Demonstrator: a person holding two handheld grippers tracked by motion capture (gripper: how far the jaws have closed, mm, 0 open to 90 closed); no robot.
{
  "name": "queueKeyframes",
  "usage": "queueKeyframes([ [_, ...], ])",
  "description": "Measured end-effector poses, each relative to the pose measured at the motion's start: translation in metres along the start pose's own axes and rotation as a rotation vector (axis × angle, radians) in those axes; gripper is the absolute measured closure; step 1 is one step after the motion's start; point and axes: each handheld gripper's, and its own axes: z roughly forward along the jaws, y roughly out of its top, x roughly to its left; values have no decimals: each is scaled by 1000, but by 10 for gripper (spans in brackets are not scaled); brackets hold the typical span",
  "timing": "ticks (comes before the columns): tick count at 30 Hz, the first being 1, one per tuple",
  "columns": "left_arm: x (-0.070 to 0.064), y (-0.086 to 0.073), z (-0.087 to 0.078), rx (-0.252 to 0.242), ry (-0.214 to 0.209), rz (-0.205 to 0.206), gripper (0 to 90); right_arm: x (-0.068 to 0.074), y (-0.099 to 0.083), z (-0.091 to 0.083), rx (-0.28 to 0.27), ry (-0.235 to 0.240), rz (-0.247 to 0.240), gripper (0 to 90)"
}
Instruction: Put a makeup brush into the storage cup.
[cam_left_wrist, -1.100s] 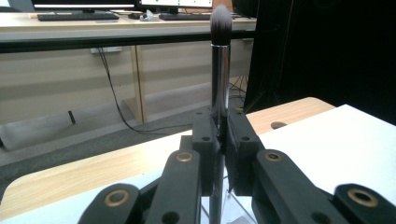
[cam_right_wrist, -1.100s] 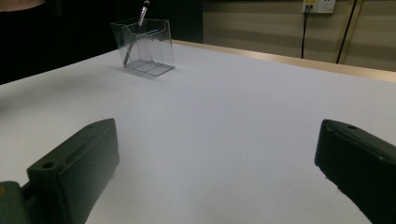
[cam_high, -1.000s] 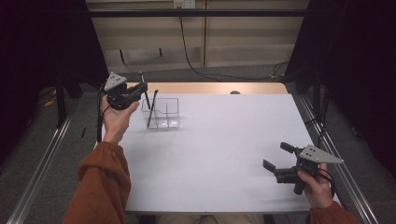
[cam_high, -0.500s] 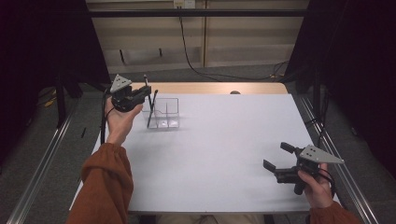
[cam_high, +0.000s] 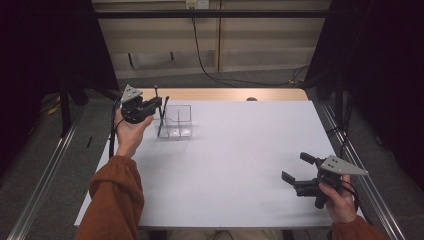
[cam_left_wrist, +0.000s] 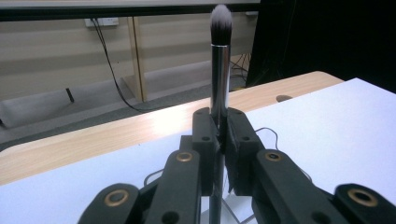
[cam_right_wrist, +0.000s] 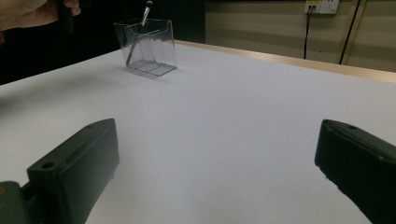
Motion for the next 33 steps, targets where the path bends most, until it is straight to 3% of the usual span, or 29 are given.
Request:
queueKeyframes([
  [14,-2,-9,7,8,10,-6,834,0,0,0,-5,-1,4,0],
  [24,-2,-9,8,8,8,-11,778,0,0,0,-7,0,4,0],
  [25,-2,-10,9,7,12,-11,712,0,0,0,-6,0,3,0],
  [30,-1,-10,8,0,37,-7,629,0,0,0,-7,0,5,0],
  [31,0,-10,7,-4,56,-4,549,0,0,0,-5,-1,4,0],
  [33,0,-10,7,-7,69,-5,474,0,0,0,-5,-2,4,0],
])
